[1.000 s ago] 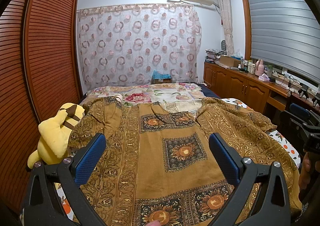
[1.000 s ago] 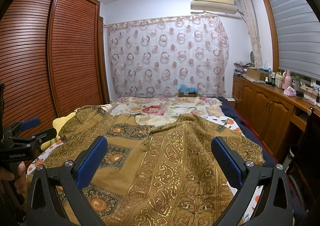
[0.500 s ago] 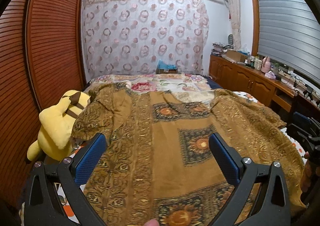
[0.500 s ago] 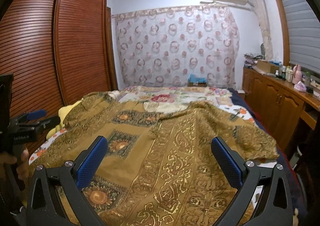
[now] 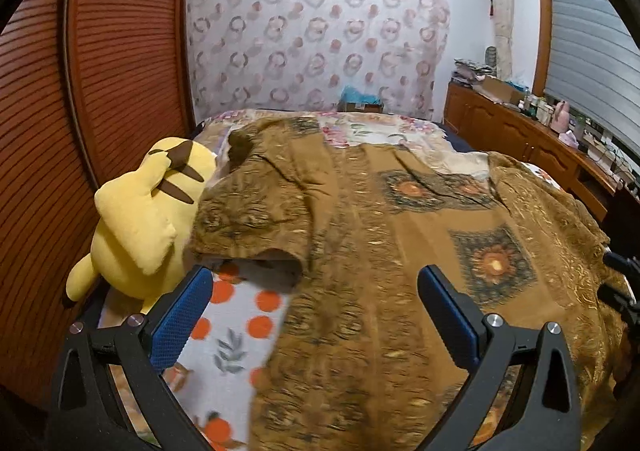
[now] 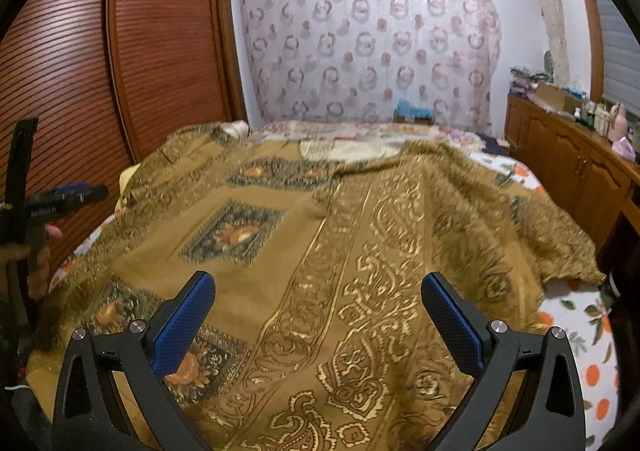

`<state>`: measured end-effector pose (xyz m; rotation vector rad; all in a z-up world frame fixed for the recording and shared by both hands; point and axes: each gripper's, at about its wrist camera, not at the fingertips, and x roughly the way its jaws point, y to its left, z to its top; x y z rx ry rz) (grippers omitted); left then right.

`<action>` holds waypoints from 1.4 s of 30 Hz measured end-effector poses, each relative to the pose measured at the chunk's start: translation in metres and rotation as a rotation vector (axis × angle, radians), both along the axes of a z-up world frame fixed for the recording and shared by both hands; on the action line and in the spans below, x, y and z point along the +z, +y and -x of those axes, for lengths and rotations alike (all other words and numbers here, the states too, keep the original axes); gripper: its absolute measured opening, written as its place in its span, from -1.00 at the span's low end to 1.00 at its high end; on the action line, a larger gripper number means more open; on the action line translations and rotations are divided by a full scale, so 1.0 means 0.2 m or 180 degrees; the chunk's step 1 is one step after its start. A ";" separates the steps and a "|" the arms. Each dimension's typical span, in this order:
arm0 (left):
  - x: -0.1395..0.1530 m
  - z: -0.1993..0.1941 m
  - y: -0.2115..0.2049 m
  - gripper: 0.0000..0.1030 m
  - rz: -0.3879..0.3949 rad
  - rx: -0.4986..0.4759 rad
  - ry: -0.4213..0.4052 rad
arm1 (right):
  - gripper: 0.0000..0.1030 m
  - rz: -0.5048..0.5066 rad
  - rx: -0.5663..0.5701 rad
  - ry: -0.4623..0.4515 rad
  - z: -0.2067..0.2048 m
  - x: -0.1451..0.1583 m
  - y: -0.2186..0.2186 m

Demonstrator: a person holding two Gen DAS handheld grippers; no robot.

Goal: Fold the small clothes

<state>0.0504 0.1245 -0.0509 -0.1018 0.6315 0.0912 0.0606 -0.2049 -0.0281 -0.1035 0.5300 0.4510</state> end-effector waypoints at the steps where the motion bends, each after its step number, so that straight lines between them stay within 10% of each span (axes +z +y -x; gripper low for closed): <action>1: 0.00 -0.01 0.02 0.99 0.0014 0.0004 0.0012 | 0.99 0.0011 0.0018 0.0014 0.00 0.00 0.01; 15: -0.06 -0.30 0.32 0.06 0.0203 0.0005 0.0322 | 0.99 0.0172 0.0275 0.0028 -0.03 0.10 0.07; 24: -0.08 -0.58 0.41 0.00 0.0152 -0.0031 0.0461 | 0.99 0.0214 0.0277 0.0008 -0.06 0.03 0.10; 29: -0.10 -0.67 0.37 -0.92 -0.0032 -0.0085 0.0614 | 0.99 0.0176 0.0256 0.0014 -0.10 0.03 0.13; 42: 0.27 -0.53 -0.18 -0.94 -0.0242 -0.0931 0.0188 | 0.99 0.0148 0.0258 0.0001 -0.09 0.01 0.11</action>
